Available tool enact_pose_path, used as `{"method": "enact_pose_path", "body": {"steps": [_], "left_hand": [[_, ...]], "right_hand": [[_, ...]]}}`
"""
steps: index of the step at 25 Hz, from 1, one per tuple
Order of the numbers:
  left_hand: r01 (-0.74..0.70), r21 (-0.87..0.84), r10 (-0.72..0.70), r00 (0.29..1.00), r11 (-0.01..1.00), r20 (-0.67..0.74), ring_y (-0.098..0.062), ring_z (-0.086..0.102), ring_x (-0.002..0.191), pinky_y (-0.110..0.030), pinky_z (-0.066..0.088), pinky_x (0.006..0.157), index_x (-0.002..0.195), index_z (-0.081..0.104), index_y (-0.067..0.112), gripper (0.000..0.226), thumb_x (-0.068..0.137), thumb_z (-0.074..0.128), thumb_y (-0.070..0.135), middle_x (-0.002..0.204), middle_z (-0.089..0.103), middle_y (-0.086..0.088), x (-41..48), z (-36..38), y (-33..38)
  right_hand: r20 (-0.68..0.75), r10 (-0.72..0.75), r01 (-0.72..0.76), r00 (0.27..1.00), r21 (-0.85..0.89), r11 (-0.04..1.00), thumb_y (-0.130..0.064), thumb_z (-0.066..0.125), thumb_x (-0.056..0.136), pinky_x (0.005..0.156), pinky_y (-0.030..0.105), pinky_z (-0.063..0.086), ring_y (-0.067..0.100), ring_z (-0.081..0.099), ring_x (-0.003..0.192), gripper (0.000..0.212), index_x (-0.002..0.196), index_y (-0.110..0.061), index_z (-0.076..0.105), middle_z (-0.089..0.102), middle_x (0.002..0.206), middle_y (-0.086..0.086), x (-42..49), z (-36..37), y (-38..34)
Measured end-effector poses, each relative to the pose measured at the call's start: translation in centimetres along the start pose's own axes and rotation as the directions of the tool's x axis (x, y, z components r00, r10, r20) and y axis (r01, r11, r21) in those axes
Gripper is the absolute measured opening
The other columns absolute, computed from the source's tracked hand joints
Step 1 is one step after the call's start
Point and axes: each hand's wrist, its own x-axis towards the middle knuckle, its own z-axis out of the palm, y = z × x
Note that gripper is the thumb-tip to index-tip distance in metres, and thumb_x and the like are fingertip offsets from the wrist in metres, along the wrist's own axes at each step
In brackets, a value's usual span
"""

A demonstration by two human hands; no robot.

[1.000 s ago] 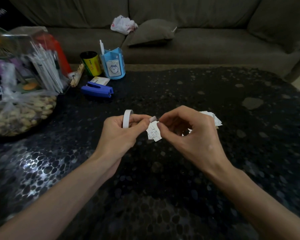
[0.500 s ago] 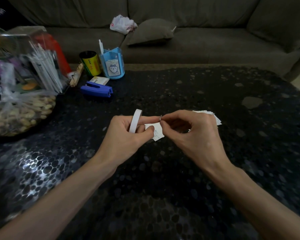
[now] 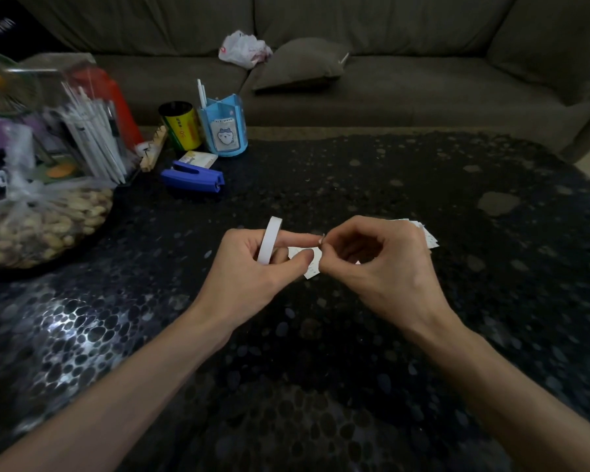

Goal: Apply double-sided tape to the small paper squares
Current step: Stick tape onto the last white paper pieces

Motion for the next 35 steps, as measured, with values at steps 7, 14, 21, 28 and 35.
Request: {"method": "enact_pose_path", "body": {"steps": [7, 14, 21, 28, 35], "left_hand": [[0.038, -0.034, -0.038, 0.999, 0.999, -0.004, -0.014, 0.043, 0.052, -0.018, 0.054, 0.068, 0.093, 0.084, 0.025, 0.013, 0.088, 0.078, 0.014, 0.052, 0.044, -0.002, 0.22, -0.24, -0.09], [0.037, -0.028, -0.038, 0.998, 0.999, -0.041, -0.009, 0.051, 0.053, -0.017, 0.054, 0.068, 0.092, 0.083, 0.024, 0.014, 0.089, 0.077, 0.011, 0.055, 0.048, -0.007, 0.2, -0.43, -0.06], [-0.046, 0.082, 0.047, 0.999, 0.996, -0.009, -0.005, 0.044, 0.049, -0.013, 0.048, 0.061, 0.103, 0.081, 0.026, 0.025, 0.09, 0.075, 0.006, 0.053, 0.046, -0.001, -0.01, -0.19, 0.03], [-0.052, 0.112, 0.049, 0.998, 0.992, 0.031, -0.003, 0.045, 0.049, -0.014, 0.051, 0.069, 0.108, 0.081, 0.021, 0.025, 0.091, 0.074, 0.005, 0.05, 0.046, 0.012, -0.25, 0.16, -0.16], [0.009, 0.012, -0.01, 1.0, 1.0, 0.025, -0.023, 0.038, 0.055, -0.056, 0.056, 0.083, 0.105, 0.083, 0.028, 0.026, 0.092, 0.073, 0.008, 0.054, 0.038, -0.004, -0.13, 0.25, -0.15]], "right_hand": [[0.108, 0.125, -0.149, 0.986, 0.254, 0.956, -0.005, 0.08, 0.086, 0.063, 0.012, 0.052, 0.003, 0.071, 0.064, 0.008, 0.082, -0.012, 0.08, 0.076, 0.071, -0.005, 0.55, -0.39, -0.05], [0.092, -0.019, 0.011, 0.996, 0.091, 0.996, -0.017, 0.083, 0.088, 0.074, 0.021, 0.061, 0.005, 0.077, 0.081, 0.01, 0.098, -0.02, 0.082, 0.079, 0.087, -0.011, 0.22, -0.25, 0.11], [0.018, -0.057, 0.057, 0.998, -0.042, 0.997, -0.018, 0.08, 0.09, 0.078, 0.021, 0.062, 0.0, 0.074, 0.082, 0.012, 0.101, -0.02, 0.082, 0.078, 0.088, -0.013, -0.05, -0.16, 0.05], [-0.033, -0.095, 0.09, 0.995, -0.133, 0.987, -0.018, 0.082, 0.087, 0.071, 0.023, 0.06, 0.004, 0.072, 0.076, 0.005, 0.09, -0.021, 0.08, 0.074, 0.079, -0.015, -0.16, 0.1, 0.02], [-0.032, 0.053, -0.051, 0.998, 0.069, 0.996, -0.012, 0.081, 0.082, 0.069, 0.021, 0.06, 0.008, 0.073, 0.072, 0.006, 0.082, -0.018, 0.079, 0.075, 0.075, -0.009, 0.17, -0.2, -0.52]]}}
